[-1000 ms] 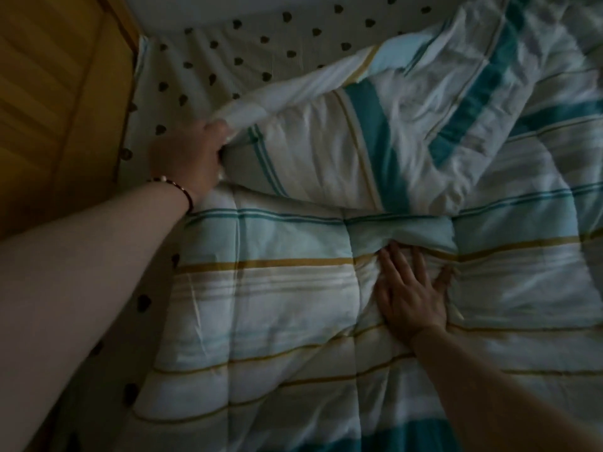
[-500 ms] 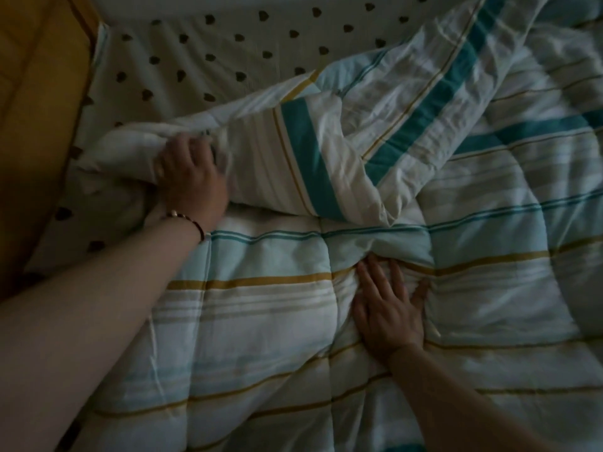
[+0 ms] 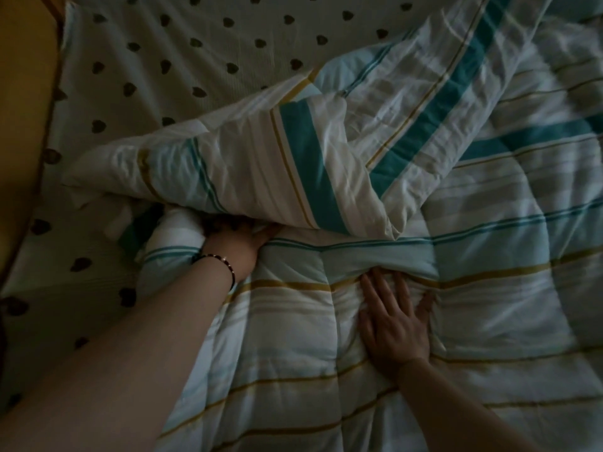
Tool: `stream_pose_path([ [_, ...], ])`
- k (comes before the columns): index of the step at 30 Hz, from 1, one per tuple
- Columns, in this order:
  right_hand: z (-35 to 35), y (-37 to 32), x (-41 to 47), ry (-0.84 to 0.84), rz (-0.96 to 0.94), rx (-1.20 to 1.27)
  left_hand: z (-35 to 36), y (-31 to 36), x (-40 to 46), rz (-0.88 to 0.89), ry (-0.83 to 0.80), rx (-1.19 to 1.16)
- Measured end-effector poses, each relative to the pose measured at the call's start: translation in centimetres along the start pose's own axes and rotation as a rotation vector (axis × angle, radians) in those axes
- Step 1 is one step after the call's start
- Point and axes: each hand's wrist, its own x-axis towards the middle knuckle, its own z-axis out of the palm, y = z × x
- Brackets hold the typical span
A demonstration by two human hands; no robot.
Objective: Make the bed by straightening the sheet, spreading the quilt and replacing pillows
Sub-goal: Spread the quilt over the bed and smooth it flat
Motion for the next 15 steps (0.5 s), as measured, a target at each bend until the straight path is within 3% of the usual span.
stream_pose_path([
  [8, -0.2, 0.0, 0.1, -0.029, -0.001, -0.003, 0.2, 1.6, -0.4, -0.065, 0.039, 0.012],
  [15, -0.2, 0.1, 0.4, -0.047, -0.027, -0.031, -0.1, 1.5, 0.1, -0.064, -0.030, -0.010],
])
